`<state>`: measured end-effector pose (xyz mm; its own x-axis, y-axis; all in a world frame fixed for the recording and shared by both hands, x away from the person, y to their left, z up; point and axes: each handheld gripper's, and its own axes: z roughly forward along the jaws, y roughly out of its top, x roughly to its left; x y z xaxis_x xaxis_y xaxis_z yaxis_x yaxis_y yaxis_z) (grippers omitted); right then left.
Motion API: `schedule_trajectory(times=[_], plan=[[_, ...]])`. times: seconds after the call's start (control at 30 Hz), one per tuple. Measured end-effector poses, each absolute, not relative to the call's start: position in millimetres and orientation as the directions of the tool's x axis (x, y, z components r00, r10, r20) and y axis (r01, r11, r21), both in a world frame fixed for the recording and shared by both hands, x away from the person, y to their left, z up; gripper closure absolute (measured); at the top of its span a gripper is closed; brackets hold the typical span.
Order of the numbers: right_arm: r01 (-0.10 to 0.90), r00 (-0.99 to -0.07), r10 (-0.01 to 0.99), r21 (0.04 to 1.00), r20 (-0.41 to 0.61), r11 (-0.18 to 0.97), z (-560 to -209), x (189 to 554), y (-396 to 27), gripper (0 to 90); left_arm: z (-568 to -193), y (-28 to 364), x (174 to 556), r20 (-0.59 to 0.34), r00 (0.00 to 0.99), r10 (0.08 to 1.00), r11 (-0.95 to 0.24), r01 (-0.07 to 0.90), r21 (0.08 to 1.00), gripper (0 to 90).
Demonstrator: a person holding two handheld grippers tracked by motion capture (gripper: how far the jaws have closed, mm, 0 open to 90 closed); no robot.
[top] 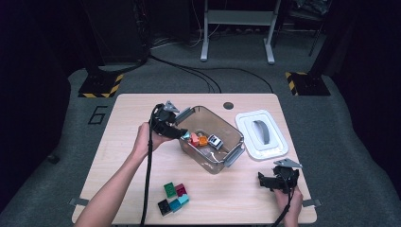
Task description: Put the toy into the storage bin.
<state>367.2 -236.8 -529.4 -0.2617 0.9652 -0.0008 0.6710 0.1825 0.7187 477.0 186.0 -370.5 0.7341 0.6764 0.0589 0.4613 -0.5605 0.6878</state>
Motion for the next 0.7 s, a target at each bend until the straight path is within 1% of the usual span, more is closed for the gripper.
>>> schedule_trajectory(times=[0.13,0.27,0.57,0.7], plan=[[0.671,-0.260,0.965,0.719,0.000,0.181,-529,367,-237,0.0,-366,195,465,0.070,0.727,0.683,-0.547,0.446,0.709,20.0],[0.671,-0.262,0.965,0.719,-0.001,0.182,-529,367,-237,0.1,-365,204,452,0.072,0.725,0.685,-0.542,0.440,0.716,16.9],[0.672,-0.260,0.965,0.718,0.000,0.181,-529,367,-237,0.0,-375,219,428,0.083,0.726,0.683,-0.548,0.434,0.715,14.6],[0.671,-0.261,0.965,0.719,0.000,0.182,-529,367,-237,0.0,-381,223,421,0.074,0.729,0.680,-0.551,0.442,0.708,14.3]])
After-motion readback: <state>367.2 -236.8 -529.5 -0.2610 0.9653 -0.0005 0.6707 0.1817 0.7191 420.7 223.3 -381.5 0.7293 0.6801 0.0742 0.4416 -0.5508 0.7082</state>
